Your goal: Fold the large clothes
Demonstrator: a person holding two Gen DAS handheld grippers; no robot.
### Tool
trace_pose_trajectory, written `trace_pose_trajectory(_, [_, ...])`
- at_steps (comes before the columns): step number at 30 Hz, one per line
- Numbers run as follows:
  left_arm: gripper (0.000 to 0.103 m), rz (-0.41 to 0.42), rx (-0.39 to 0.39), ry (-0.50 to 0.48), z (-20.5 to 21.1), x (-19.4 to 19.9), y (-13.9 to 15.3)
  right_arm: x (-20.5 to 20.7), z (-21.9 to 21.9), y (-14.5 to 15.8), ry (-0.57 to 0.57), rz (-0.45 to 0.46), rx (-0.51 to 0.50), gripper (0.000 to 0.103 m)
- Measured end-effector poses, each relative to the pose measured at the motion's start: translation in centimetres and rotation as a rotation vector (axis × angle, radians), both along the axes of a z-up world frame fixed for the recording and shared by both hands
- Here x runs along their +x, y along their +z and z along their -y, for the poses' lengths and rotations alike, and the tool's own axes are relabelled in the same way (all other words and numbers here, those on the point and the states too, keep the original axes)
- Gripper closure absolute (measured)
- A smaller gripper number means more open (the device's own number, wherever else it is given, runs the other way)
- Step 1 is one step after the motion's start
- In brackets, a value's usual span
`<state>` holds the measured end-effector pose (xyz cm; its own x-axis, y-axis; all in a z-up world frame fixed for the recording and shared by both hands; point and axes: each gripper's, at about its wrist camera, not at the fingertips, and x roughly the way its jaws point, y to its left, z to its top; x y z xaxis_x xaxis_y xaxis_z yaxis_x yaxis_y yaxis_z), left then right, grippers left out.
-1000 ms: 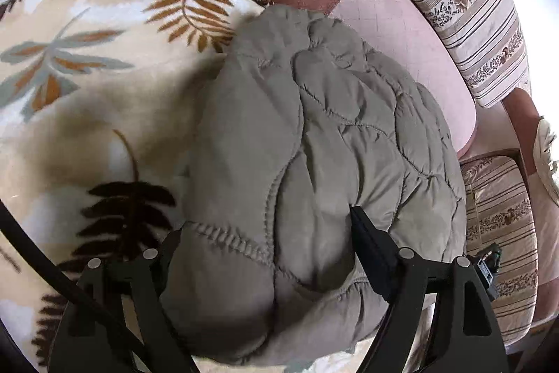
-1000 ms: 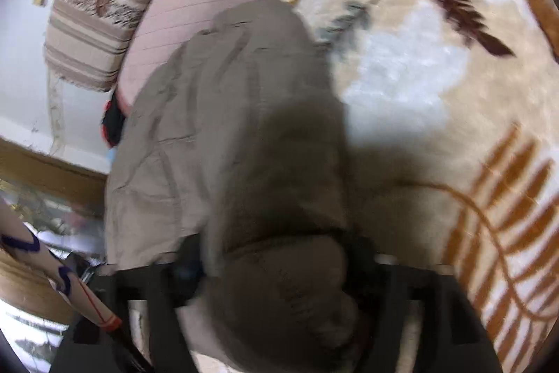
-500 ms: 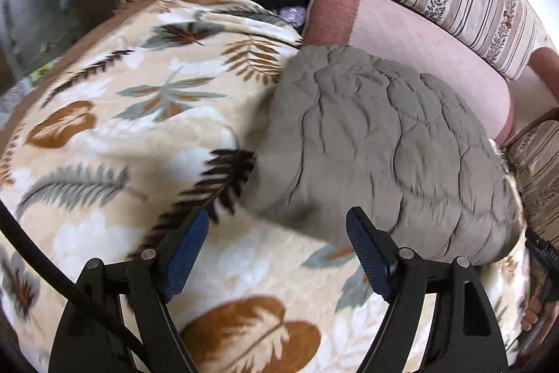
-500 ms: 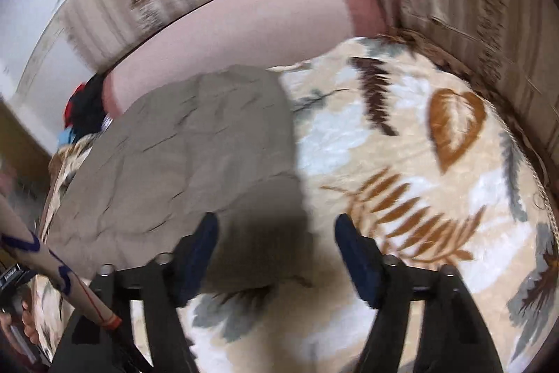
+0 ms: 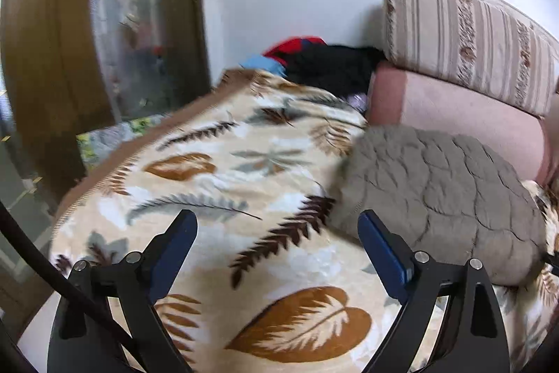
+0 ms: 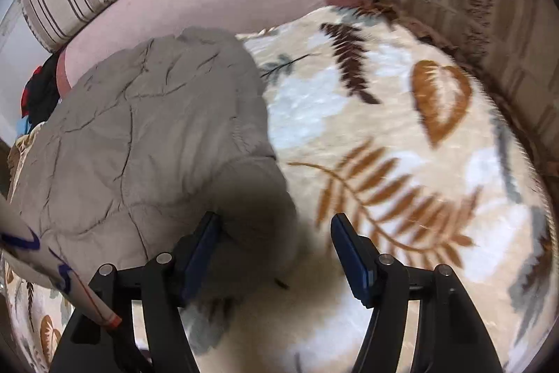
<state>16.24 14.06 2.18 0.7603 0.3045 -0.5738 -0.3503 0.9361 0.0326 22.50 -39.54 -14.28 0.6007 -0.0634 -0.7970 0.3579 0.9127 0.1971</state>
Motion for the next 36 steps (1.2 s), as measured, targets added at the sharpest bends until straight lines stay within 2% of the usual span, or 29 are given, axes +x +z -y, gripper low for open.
trace_pose_trajectory(3, [0.01,0.046,-0.026,-0.01,0.0,-1.6,1.2,-2.8,-1.3,1.3,0.028,0.048,-0.04,0.032])
trace_pose_trajectory(9, [0.01,0.078,-0.025,-0.059,1.1,-3.9,2.6,-7.1,-4.9,1.3,0.099,0.068,-0.019,0.032])
trace_pose_trajectory(13, [0.01,0.115,-0.023,-0.038,1.5,-5.7,3.3,-9.0,-8.4,1.3,0.162,0.069,-0.053,0.032])
trace_pose_trajectory(16, [0.01,0.136,-0.026,-0.021,1.6,-7.1,3.9,-10.5,-10.6,1.8,0.202,0.085,-0.027,0.031])
trace_pose_trajectory(19, [0.004,0.159,-0.02,-0.018,1.8,-8.4,4.6,-11.7,-12.3,2.5,0.231,0.101,-0.016,0.03])
trace_pose_trajectory(25, [0.001,0.24,-0.061,-0.11,3.0,-10.4,5.7,-15.1,-15.6,4.5,0.284,0.147,-0.06,0.025])
trace_pose_trajectory(28, [0.001,0.25,-0.062,-0.158,4.5,-10.9,5.6,-16.4,-16.7,4.9,0.281,0.151,-0.116,0.022])
trace_pose_trajectory(30, [0.0,0.23,-0.067,-0.2,5.8,-11.0,5.0,-17.1,-17.0,5.1,0.266,0.14,-0.166,0.022])
trace_pose_trajectory(32, [0.0,0.174,-0.094,-0.274,7.3,-10.7,4.0,-17.4,-16.9,5.1,0.249,0.123,-0.196,0.021])
trace_pose_trajectory(36, [0.0,-0.002,-0.143,-0.366,10.1,-9.6,1.2,-18.3,-15.9,5.0,0.209,0.095,-0.188,0.02])
